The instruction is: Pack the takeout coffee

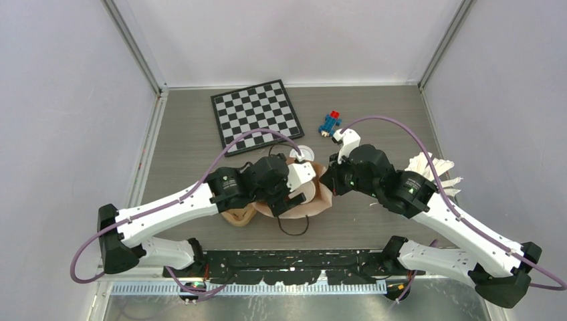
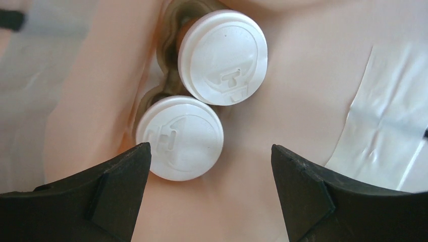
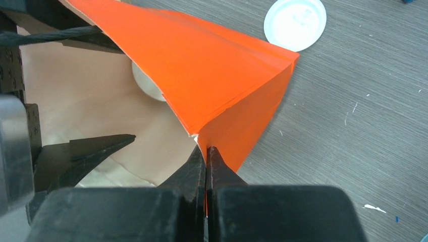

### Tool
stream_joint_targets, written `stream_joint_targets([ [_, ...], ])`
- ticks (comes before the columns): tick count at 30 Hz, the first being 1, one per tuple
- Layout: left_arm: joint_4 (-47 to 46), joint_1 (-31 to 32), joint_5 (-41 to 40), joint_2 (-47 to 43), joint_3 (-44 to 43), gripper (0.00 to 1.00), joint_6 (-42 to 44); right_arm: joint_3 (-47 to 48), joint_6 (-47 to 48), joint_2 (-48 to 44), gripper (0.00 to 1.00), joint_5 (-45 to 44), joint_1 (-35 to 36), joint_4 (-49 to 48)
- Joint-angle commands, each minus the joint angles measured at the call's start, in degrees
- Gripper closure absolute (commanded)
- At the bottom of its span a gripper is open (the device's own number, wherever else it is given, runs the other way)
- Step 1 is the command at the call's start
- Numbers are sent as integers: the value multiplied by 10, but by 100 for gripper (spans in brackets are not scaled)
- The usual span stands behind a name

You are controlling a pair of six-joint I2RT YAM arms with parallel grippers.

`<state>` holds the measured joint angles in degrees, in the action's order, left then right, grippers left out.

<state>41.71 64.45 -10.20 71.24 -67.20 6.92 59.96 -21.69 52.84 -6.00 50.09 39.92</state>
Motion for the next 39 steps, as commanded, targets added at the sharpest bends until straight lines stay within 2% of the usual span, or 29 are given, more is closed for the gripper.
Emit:
stream_joint_targets([
  [1,-30,-31,22,-16,-31,10,-42,28,-16,10,100,14,-7,16],
  [14,-32,-69,50,-26,-32,9,-66,58,-41,47,100,43,-48,24],
  [28,-42,-152,99,-34,-35,0,-152,75,-68,90,100,87,-95,12],
  [34,-52,-183,131,-40,-38,0,-179,93,-82,112,92,73,-102,10],
  [39,-53,-194,134,-41,-43,0,-187,100,-81,118,91,68,-109,10],
])
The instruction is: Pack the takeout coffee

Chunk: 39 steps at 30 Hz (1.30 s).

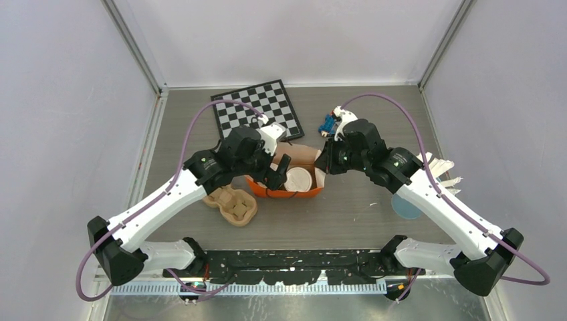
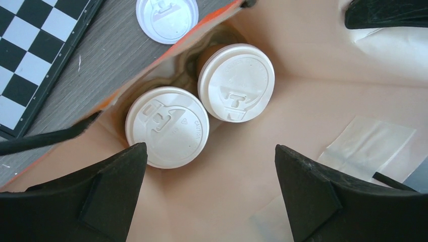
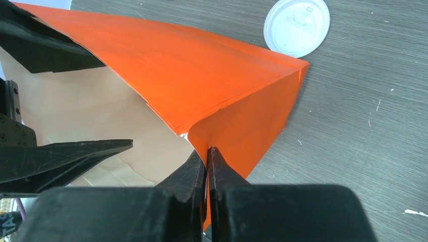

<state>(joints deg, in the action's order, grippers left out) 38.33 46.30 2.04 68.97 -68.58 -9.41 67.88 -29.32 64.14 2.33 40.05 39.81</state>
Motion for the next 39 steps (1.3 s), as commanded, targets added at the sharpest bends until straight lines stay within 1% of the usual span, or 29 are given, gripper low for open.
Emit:
stream_joint_targets([
  [1,-20,-16,12,-18,-34,0,-26,22,-4,7,91,-16,-10,11],
  [6,-21,-23,24,-6,-74,0,-30,28,-6,18,90,-15,-18,11],
  [10,-29,-27,45,-3,-74,2,-29,31,-10,25,90,-10,-20,12],
  [16,-35,-32,53,-11,-73,7,-33,36,-13,30,90,-13,-25,11],
  [18,-41,-36,56,-15,-74,7,-40,41,-13,33,88,-19,-26,11],
  [22,-45,-42,59,-17,-84,7,-51,52,-22,43,81,-40,-29,11],
  [31,-51,-48,70,-20,-97,2,-67,54,-27,47,80,-55,-32,11],
  [39,-63,-48,57,-27,-117,1,-74,81,-19,54,70,-73,-36,11],
])
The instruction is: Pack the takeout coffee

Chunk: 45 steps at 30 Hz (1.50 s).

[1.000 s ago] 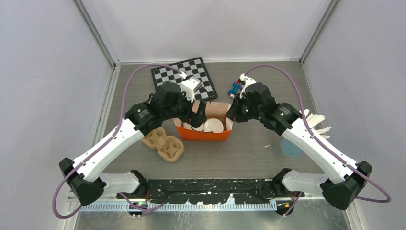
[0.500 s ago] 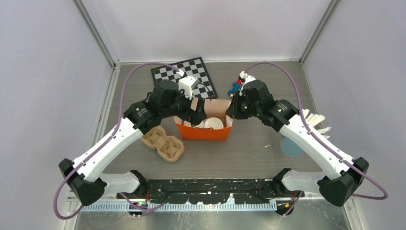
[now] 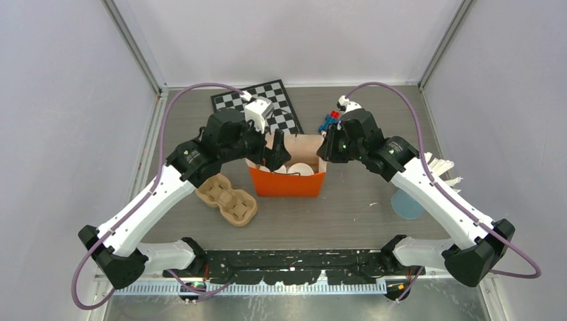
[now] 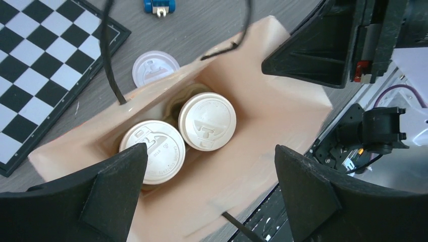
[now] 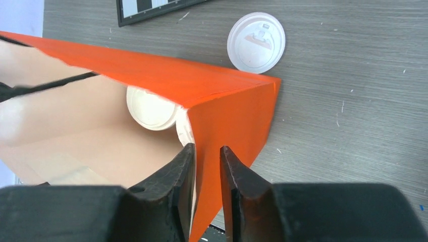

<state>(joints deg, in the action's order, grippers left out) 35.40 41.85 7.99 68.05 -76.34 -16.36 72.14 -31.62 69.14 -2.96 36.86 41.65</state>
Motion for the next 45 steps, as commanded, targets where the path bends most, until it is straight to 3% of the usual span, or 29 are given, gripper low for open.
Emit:
stream_joint_targets([
  [1,-30,-4,-9,-18,-45,1,-2,42,4,6,69,-20,-5,-8],
  [14,-7,-3,-84,-46,-68,1,41,103,2,24,54,-30,-8,-11],
  [23,-6,-4,-167,-74,-58,0,79,151,1,3,27,-96,-10,60],
  [27,0,-4,-191,-85,-45,0,101,153,2,-15,23,-139,-13,94],
  [32,18,-4,-236,-113,6,0,107,193,-6,-14,26,-209,-24,206],
  [36,10,-4,-249,-161,63,0,118,212,-18,-3,38,-263,-50,296],
  [39,23,-4,-254,-184,89,0,132,220,-18,7,50,-272,-92,353],
  [41,33,-4,-262,-195,107,0,141,220,-17,9,51,-274,-122,378],
  [45,39,-4,-271,-217,142,0,161,229,-22,12,61,-245,-196,427],
])
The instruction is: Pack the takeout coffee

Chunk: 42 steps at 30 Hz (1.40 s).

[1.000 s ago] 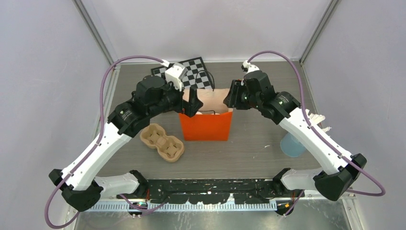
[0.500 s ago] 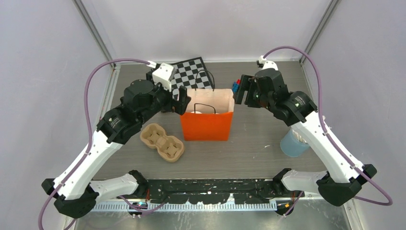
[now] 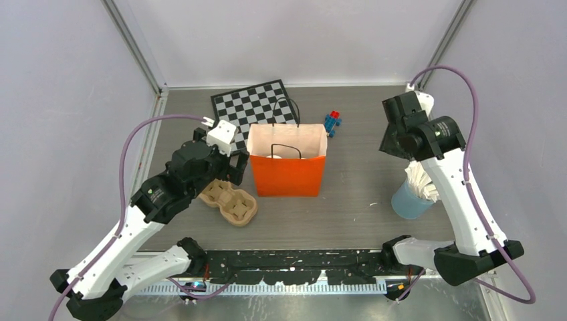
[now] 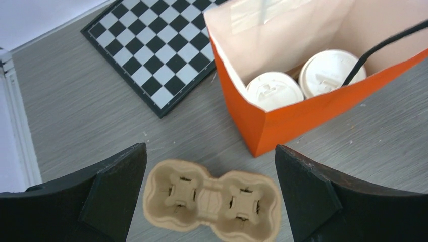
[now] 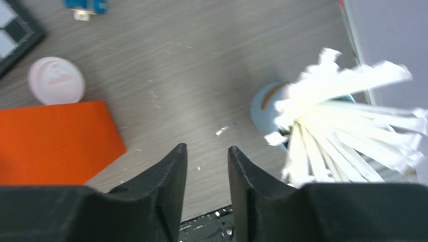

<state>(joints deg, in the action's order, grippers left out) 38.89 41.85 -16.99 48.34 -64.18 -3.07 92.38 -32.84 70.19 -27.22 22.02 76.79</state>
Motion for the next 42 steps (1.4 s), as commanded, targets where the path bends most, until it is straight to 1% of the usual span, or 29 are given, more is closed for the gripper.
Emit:
stream_joint_targets([
  [1,6,-4,-24,-24,26,0,41,28,-13,2,63,3,-56,91],
  [3,8,-4,-27,-32,36,0,55,32,-18,2,66,8,-64,123],
  [6,5,-4,-34,-41,54,0,64,31,-39,-7,66,3,-75,161],
  [11,-8,-4,-30,-52,74,0,64,23,-59,-32,67,-53,-95,171],
  [14,-11,-4,-25,-51,75,0,69,5,-57,-37,66,-68,-116,146],
  [18,-9,-4,-23,-52,76,0,76,-30,-28,-30,66,-63,-154,112],
  [24,-9,-4,-25,-59,79,0,78,-78,22,-36,67,-7,-244,71],
  [28,-9,-3,-26,-61,79,0,77,-107,51,-39,65,23,-294,38],
  [31,-8,-4,-26,-59,78,0,77,-130,69,-39,64,33,-310,9],
  [38,-5,-3,-22,-54,77,0,75,-166,82,-38,64,38,-311,-38],
  [40,-6,-4,-22,-55,78,0,76,-171,87,-40,70,34,-310,-39],
  [42,-10,-3,-24,-55,81,0,76,-173,94,-46,83,23,-311,-39],
])
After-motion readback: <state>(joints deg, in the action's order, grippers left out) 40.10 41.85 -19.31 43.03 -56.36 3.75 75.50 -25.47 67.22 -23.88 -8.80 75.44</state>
